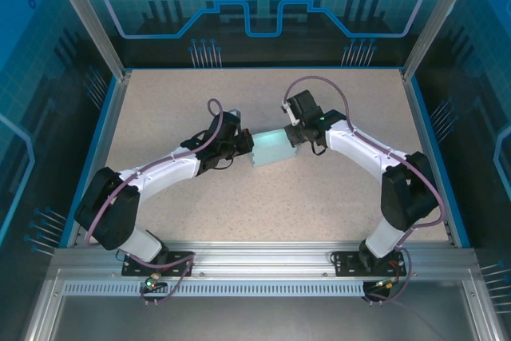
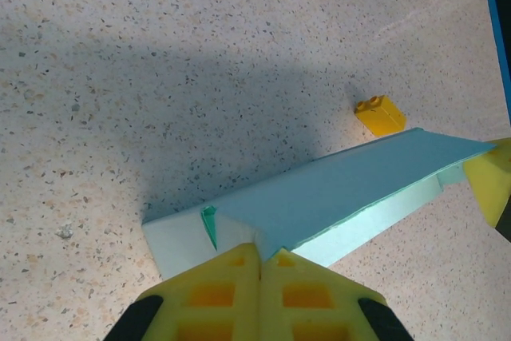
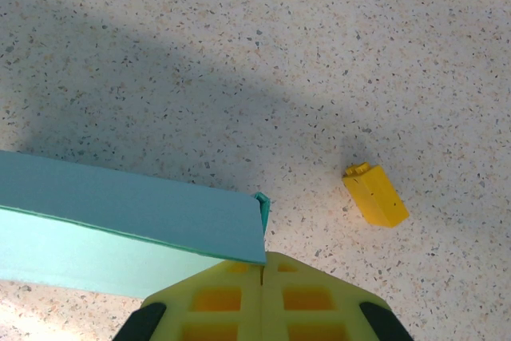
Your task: Fold the paper box
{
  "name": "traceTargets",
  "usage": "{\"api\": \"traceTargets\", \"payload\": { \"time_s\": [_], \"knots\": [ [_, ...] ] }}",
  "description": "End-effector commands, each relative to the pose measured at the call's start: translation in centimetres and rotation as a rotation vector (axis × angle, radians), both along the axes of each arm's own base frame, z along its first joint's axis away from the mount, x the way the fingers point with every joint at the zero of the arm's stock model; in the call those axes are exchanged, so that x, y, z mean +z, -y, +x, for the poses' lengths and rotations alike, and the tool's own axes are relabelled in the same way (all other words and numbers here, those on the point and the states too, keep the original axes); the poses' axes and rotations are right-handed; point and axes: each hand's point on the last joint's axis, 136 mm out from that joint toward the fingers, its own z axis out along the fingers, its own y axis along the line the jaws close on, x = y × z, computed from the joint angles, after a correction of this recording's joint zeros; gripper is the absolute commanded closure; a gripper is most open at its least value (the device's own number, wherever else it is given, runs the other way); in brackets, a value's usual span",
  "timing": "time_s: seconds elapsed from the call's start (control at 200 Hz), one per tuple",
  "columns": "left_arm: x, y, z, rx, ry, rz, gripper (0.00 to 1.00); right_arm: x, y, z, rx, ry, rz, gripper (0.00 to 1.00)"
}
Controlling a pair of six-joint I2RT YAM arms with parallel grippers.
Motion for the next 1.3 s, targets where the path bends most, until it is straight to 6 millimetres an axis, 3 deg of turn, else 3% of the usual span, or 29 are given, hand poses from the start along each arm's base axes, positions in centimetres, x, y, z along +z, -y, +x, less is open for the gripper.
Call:
{"api": "traceTargets", "payload": {
  "time_s": [0.0,0.885,1.296],
  "knots": [
    [-0.3,1.3,-0.9,-0.025,-0.028,-0.052,0.98,-1.3,-1.2,-2.1,0.051,-0.069,0.012,0.95],
    [-0.4,1.3,-1.1,0.067,-0.066,-0.166,1.0,-1.7,-1.0,-2.9,0.048,-0.08,0.008,0.95],
    [-1.6,-0.7,-1.9,0.053,-0.039,-0.033,1.0,-1.8,-0.8,-2.7,0.045,-0.075,-0.008,0.95]
  ]
}}
